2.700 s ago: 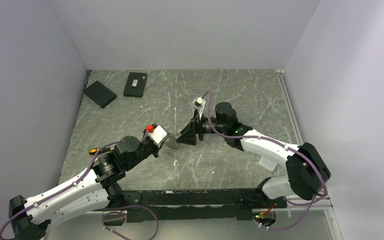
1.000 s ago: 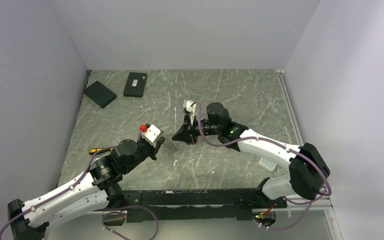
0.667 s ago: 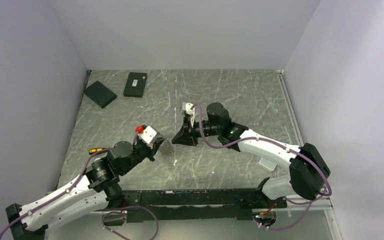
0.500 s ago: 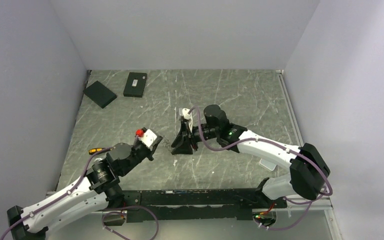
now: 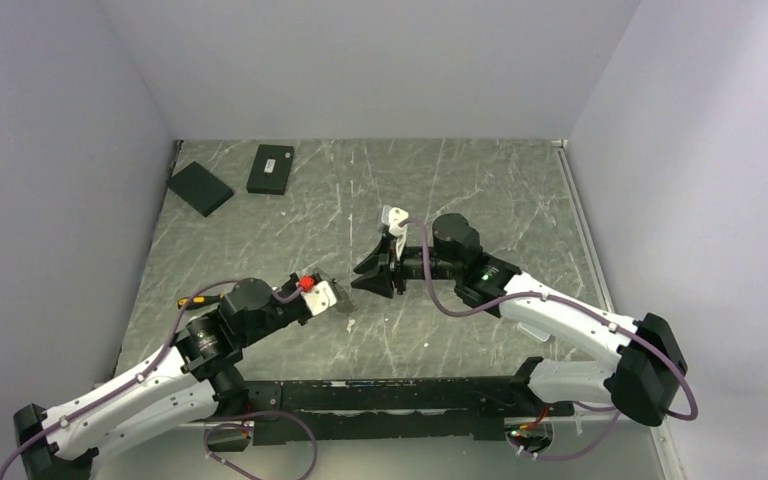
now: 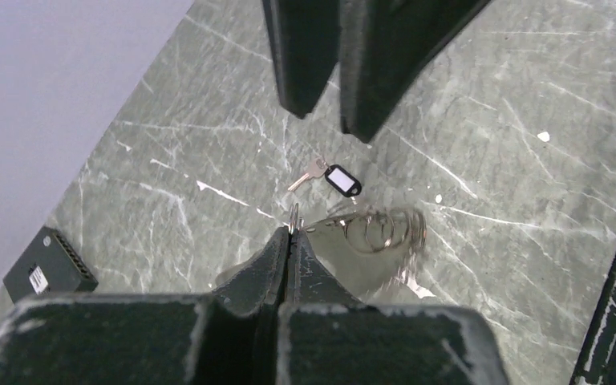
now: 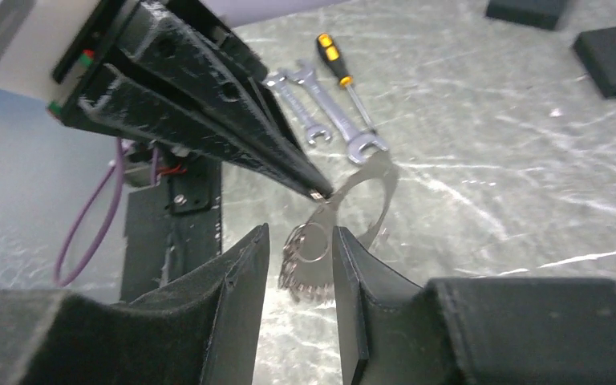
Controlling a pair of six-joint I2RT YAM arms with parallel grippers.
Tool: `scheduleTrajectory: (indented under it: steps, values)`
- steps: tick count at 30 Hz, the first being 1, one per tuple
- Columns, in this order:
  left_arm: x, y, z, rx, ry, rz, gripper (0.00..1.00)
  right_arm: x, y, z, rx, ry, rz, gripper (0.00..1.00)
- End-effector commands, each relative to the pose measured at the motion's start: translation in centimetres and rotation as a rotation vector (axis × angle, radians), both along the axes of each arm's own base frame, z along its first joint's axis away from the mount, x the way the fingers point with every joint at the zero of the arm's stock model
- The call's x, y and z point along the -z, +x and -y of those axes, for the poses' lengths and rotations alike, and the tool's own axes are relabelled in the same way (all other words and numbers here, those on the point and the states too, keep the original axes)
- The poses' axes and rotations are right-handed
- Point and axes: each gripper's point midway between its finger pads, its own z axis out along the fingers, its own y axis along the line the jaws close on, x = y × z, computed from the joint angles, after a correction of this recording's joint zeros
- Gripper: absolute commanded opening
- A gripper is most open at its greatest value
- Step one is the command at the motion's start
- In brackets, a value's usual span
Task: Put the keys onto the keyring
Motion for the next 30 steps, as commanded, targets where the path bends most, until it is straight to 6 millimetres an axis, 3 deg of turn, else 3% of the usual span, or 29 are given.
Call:
scheduleTrajectory:
  steps: [1, 6, 23, 30]
  values:
    - [-4.0, -0.7, 1.3, 0.104, -0.016, 0.075, 0.00, -1.5, 1.7, 0.1, 0.072, 0.058, 0.134, 0.38]
    - [-4.4, -1.3, 2.1, 0.156, 0.011, 0.025, 0.00, 1.0, 1.3, -0.5, 0.028, 0.032, 0.196, 0.39]
    - [-4.2, -2.1, 3.4, 0.224, -0.007, -0.006, 0.00, 0.2, 0.3, -0.7, 0.026, 0.099, 0.339, 0.30]
    - [-4.5, -1.9, 3.5, 0.210, -0.036, -0.001, 0.00, 0.8, -0.4, -1.1, -0.006, 0.074, 0.334, 0.18]
